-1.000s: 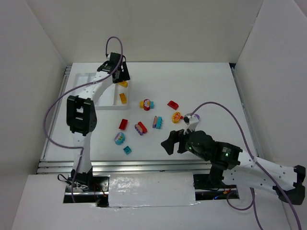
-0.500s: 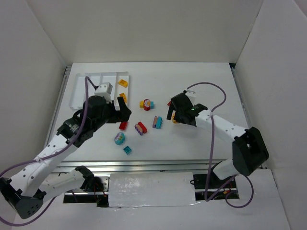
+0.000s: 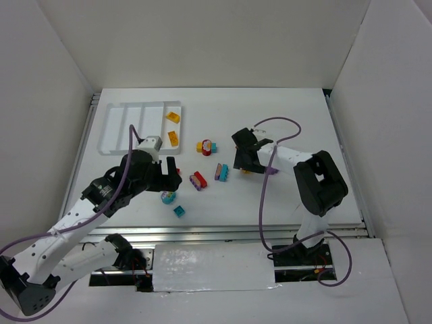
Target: Sort the legos into containers by color
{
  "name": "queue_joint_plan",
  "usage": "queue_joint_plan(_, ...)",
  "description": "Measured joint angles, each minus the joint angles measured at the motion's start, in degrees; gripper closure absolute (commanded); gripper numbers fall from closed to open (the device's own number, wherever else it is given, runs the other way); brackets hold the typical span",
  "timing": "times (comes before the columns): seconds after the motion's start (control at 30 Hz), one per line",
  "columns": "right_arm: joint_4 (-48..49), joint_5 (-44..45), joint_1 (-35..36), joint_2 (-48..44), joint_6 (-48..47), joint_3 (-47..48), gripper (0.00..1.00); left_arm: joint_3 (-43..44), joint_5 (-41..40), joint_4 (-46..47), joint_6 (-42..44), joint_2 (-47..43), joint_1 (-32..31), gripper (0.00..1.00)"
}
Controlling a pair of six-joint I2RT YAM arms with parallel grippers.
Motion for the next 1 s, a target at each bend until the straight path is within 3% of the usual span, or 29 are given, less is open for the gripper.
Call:
queue_joint_plan(0.27,2.3,-0.5,-1.2,3.5,-2.4,1.5,0.33,-0.6,3.0,1.5,0.1,1.1,-0.2,0.0)
queue_joint_plan(0.43,3.4,-0.9,-1.9,4.5,-4.5,1.9,0.52,-0.6,4.0,1.6,0.2,1.2,-0.2,0.01)
queue_joint_plan(0.57,4.3,-2.4,-1.9,4.5,-6.9,1.9,0.81,-0.6,4.7,2.0,0.1,2.3,-0.2,0.0)
queue_joint_plan(0.67,4.8,-3.3,-1.4,3.6,-8.5,1.6,0.82,-0.6,5.4,2.4,-1.1,3.5,-0.2,0.0)
queue_joint_plan(0.83,5.8,-4.1,2.2,-6.1,-11.0,-2.5,0.84,1.3,5.5,3.0,-4.9,5.1,-0.2,0.01)
queue_joint_plan(1.0,10.6,-10.0,11.3,-26.3,-15.5,-10.8,0.87,6.1,8.0,6.3,-10.4,7.4,-0.2,0.01)
